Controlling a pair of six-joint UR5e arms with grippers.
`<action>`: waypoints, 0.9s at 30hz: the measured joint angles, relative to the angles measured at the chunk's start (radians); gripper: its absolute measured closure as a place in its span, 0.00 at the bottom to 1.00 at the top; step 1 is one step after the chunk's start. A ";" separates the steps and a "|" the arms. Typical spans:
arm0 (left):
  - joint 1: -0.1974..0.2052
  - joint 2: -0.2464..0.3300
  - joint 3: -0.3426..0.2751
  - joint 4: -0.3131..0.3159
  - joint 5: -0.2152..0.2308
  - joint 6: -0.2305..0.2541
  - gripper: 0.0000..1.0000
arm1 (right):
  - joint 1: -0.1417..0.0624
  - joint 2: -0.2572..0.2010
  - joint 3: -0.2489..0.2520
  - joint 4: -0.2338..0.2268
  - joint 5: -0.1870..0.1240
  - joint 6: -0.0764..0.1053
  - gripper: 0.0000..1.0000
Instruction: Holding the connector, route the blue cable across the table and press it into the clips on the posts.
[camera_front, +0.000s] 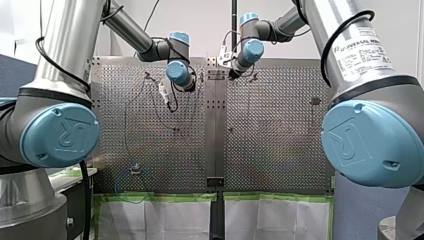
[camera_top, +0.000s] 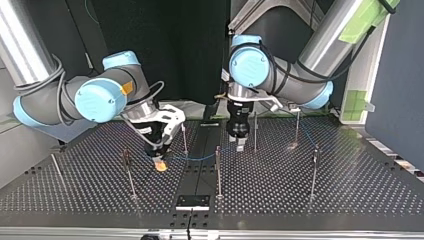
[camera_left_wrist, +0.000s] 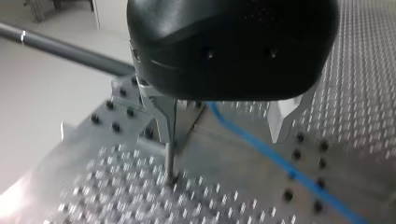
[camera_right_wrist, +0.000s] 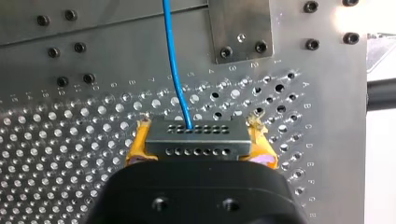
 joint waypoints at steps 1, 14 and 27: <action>-0.009 0.007 -0.010 0.000 0.005 -0.007 0.00 | 0.000 0.000 0.000 0.001 0.002 -0.001 1.00; -0.104 0.046 -0.042 -0.044 -0.063 -0.048 0.00 | 0.000 -0.014 0.002 0.007 0.014 -0.005 1.00; -0.200 0.082 -0.022 0.039 -0.123 0.048 0.00 | -0.025 -0.019 0.012 0.028 0.078 -0.026 1.00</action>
